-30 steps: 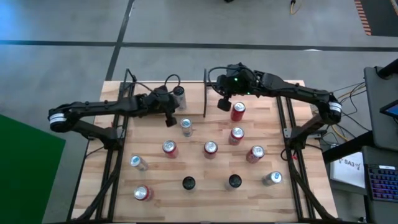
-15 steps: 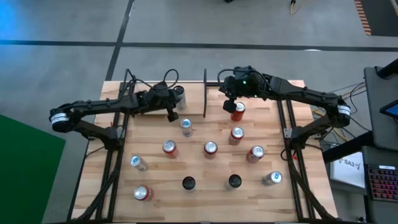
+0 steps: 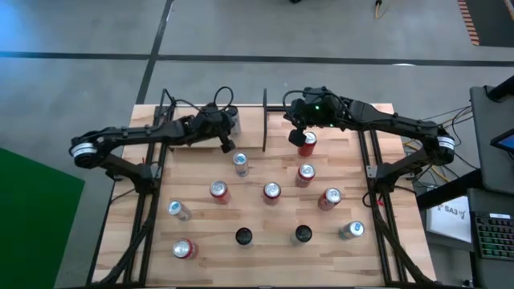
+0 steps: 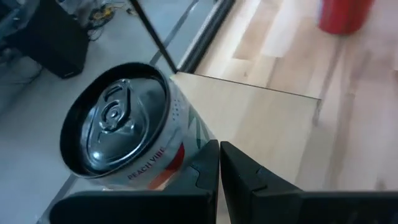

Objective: Place canned beverage on shelf
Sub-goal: Put the top white pink soda can on the shelf

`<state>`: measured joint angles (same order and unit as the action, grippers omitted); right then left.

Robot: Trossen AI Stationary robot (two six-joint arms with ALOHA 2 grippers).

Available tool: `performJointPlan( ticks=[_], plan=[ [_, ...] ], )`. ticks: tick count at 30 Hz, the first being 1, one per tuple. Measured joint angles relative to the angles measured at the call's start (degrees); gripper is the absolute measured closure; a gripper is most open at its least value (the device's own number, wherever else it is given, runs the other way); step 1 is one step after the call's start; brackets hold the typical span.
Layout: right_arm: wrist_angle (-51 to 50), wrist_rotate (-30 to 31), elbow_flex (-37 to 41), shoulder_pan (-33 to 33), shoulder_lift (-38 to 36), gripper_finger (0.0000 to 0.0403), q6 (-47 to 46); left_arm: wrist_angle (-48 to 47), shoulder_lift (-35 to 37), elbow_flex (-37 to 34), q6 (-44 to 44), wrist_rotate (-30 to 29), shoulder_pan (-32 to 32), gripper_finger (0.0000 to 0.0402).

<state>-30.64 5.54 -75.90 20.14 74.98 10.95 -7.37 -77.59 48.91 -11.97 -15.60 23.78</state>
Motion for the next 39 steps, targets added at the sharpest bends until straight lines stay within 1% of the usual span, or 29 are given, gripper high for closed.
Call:
performJointPlan(
  ticks=[7, 15, 18, 22, 23, 25, 35, 39],
  plan=[
    [0.05, 0.00, 0.00, 0.00, 0.00, 0.0394, -0.54, 2.58, -0.78, 0.01, 0.66, -0.36, 0.90, 0.0402],
    [0.08, -0.02, 0.02, 0.00, 0.00, 0.0394, -1.00, 1.38, 0.82, 0.00, 0.68, 0.14, 0.98, 0.0402],
    [0.06, -0.04, 0.04, 0.00, 0.00, 0.0394, -1.96, 0.16, 1.85, 0.00, 0.22, 2.92, 0.98, 0.0402],
    [0.05, -0.16, 0.04, -0.13, 0.02, 0.0394, -2.37, -2.94, 2.65, 0.01, -4.48, 11.97, 0.96, 0.0402],
    [0.05, -0.18, 0.04, -0.15, 0.02, 0.0394, -2.37, -3.38, 2.64, 0.01, -5.36, 12.60, 0.89, 0.0402],
    [0.06, -0.81, 0.04, -0.15, 0.02, 0.0394, -2.37, -2.90, 2.29, -0.05, -5.92, 12.47, 0.99, 0.0402],
    [0.05, -1.23, 0.20, -0.13, 0.11, 0.0394, -2.79, 1.40, -0.71, -0.47, -5.33, 5.77, 2.06, 0.0402],
    [0.05, -1.25, 0.20, -0.13, 0.11, 0.0394, -2.87, 2.39, -0.82, -0.47, -5.05, 5.17, 2.70, 0.0402]
  ],
)
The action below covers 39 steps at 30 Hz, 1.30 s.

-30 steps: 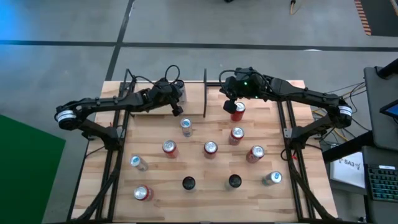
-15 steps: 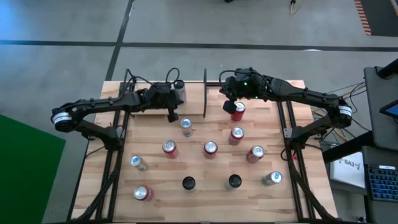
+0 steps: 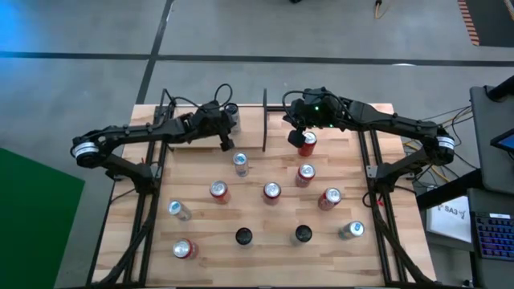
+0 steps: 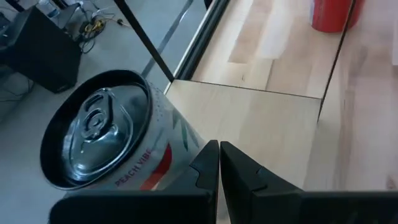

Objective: Place canned beverage on shelf
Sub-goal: Put the top white pink soda can on the shelf

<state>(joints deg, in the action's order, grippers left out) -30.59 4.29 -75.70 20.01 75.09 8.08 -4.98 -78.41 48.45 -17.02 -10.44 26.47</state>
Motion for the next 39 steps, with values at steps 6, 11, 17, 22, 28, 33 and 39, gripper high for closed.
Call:
performJointPlan(
  ticks=[6, 11, 17, 22, 28, 33, 39],
  plan=[
    [0.00, 0.02, 0.00, -0.01, 0.00, 0.0394, 0.00, 0.23, -0.07, 0.00, 1.68, -0.35, 1.71, 0.0402],
    [0.02, 0.02, 0.00, 0.00, 0.00, 0.0394, -0.20, 2.19, -0.07, -0.02, 2.74, -1.09, 2.94, 0.0402],
    [0.02, 0.02, 0.00, 0.00, 0.00, 0.0394, -0.20, 2.50, -0.07, -0.02, 3.85, -1.14, 4.06, 0.0402],
    [0.02, 0.04, 0.00, -0.01, 0.00, 0.0394, -0.28, 2.21, -0.06, -0.02, 4.59, -0.89, 4.33, 0.0402],
    [0.02, 0.03, 0.00, 0.00, 0.00, 0.0394, -0.78, -2.26, 0.36, -0.05, 4.06, 4.56, 3.90, 0.0402],
    [0.02, 0.04, 0.00, 0.00, 0.00, 0.0394, -0.74, -6.45, 0.33, -0.16, 3.86, 6.38, 3.92, 0.0402],
    [0.02, 0.03, 0.00, -0.01, 0.00, 0.0394, -0.67, -4.03, -0.08, -0.22, 3.83, 2.46, 4.29, 0.0402]
  ],
)
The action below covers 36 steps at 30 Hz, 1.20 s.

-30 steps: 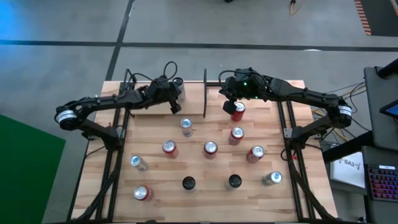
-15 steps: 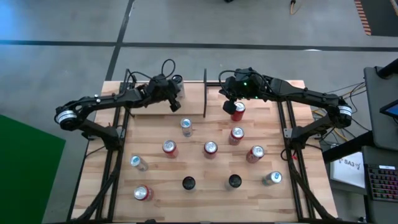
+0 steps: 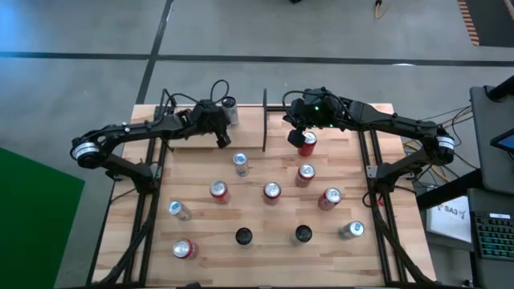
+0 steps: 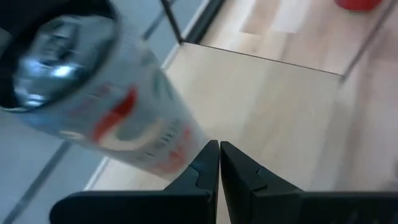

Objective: Place canned beverage on shelf
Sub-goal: Put the top white pink soda can on the shelf

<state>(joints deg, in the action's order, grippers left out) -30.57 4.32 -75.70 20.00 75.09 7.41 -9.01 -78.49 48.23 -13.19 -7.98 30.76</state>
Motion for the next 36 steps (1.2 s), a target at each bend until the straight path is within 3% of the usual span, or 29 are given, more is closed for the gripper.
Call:
performJointPlan(
  ticks=[26, 31, 36],
  plan=[
    [0.03, 0.01, 0.00, 0.00, 0.00, 0.0394, -0.34, 14.36, -0.09, -0.07, 5.35, -5.16, 0.11, 0.0402],
    [0.02, 0.02, 0.00, 0.01, 0.00, 0.0394, -0.45, 15.07, -0.09, -0.07, 6.60, -8.02, 0.11, 0.0402],
    [0.02, 0.00, 0.00, 0.01, 0.00, 0.0394, -0.90, 14.40, 0.71, -0.07, 5.90, -6.45, -0.37, 0.0402]
  ],
)
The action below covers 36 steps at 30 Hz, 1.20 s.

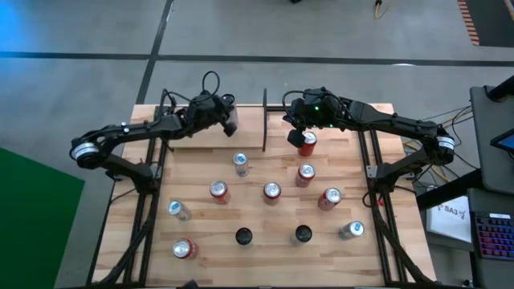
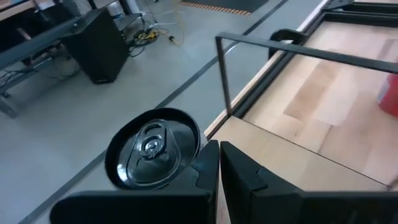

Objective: Place canned beverage on shelf
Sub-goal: Put the top white pink soda can on the shelf

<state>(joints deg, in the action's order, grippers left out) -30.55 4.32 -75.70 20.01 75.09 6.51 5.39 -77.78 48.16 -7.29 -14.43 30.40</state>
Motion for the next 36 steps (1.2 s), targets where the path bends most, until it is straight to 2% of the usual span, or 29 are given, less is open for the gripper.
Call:
performJointPlan(
  ticks=[5, 14, 23, 30, 36],
  plan=[
    [-0.02, 0.00, 0.00, -0.01, 0.00, 0.0394, -0.53, -3.38, 2.96, 0.00, -0.60, 4.90, -0.33, 0.0402],
    [0.02, 0.00, 0.00, 0.00, 0.00, 0.0394, -0.62, -15.22, 3.99, 0.00, -4.41, 6.03, -0.18, 0.0402],
    [1.33, 0.00, 0.02, 0.00, 0.00, 0.0394, -0.53, -6.04, -2.53, -0.09, -2.42, 5.88, 0.10, 0.0402],
    [1.29, 0.02, 0.02, -0.02, 0.00, 0.0394, -0.49, 1.67, -5.95, -0.09, -0.48, 1.35, 0.12, 0.0402],
    [1.29, 0.02, 0.02, 0.00, 0.00, 0.0394, -0.47, 3.19, -7.79, -0.09, 0.95, -2.72, 0.10, 0.0402]
  ],
)
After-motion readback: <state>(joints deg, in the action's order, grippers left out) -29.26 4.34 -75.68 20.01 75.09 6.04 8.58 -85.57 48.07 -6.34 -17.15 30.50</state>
